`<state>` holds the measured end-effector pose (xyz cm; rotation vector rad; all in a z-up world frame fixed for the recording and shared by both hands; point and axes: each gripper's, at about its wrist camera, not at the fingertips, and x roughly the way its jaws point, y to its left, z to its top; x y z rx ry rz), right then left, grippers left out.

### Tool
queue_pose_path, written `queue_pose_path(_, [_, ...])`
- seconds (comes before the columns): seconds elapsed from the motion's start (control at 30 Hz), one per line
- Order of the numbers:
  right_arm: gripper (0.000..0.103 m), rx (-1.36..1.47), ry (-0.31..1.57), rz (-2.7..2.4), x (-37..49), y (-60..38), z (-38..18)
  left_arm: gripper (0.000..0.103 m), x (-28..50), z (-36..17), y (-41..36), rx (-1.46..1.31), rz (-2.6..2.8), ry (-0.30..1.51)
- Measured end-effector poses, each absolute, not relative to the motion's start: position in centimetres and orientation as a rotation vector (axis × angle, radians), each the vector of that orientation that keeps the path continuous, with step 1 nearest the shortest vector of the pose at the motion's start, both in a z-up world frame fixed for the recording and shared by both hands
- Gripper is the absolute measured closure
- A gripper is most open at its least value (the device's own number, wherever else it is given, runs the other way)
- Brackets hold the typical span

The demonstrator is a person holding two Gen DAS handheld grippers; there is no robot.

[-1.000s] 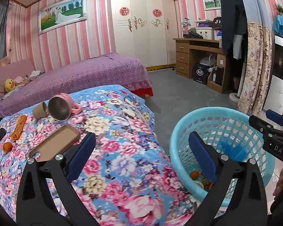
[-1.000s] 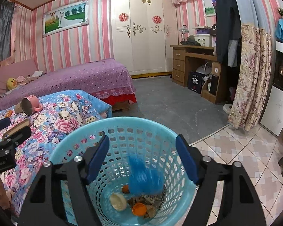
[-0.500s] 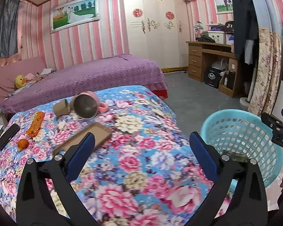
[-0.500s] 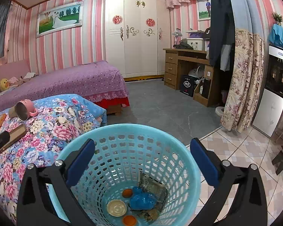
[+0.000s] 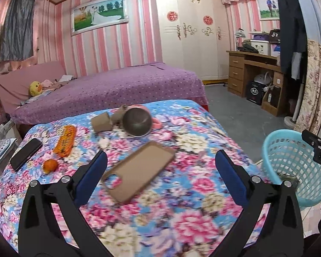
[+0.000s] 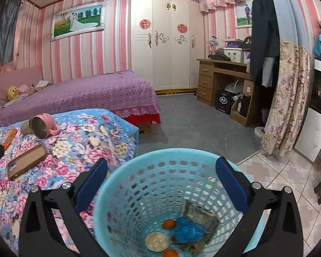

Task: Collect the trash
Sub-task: 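Move both tools back over the bed and grasp the orange fruit with the left tool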

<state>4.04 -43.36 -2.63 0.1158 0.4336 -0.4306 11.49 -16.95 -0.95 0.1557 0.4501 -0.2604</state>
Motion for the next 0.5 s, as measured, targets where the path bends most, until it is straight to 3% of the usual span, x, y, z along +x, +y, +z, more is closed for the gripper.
queue_pose_path(0.5, [0.004,0.075,0.464,-0.263,9.5,-34.6,-1.3,0.006,15.2,-1.2,-7.2,0.105,-0.134,0.477])
